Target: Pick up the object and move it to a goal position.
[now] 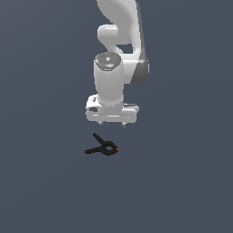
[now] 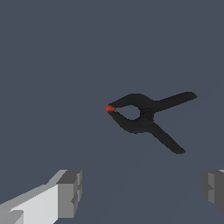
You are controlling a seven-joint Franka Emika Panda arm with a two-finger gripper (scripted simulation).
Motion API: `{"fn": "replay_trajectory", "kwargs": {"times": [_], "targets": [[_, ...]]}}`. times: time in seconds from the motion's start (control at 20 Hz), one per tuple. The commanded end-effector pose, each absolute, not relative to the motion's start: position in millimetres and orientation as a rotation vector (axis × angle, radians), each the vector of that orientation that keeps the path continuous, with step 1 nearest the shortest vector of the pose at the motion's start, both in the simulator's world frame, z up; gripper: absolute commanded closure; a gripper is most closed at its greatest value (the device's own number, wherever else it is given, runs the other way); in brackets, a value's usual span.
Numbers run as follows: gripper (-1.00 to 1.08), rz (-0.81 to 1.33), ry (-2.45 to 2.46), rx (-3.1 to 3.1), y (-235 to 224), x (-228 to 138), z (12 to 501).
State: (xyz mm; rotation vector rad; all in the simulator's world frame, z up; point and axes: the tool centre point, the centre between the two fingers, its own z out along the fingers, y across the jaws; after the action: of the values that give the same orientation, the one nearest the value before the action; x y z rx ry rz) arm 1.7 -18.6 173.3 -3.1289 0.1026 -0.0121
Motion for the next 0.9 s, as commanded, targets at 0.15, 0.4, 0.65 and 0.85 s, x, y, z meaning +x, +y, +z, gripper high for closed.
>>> {"fn": "replay_trajectory", "kwargs": {"times": [0.15,0.4,0.65,0.85], "targets": [[-0.92,-0.022,0.1,-3.132,-17,3,177],[-0.92,-0.06,0.108,-3.14,-10,8,193],[-0.92,-0.063,0.115,-3.139,-10,8,194],[-0.92,-0.06,0.085,-3.141,-11,8,192]]}}
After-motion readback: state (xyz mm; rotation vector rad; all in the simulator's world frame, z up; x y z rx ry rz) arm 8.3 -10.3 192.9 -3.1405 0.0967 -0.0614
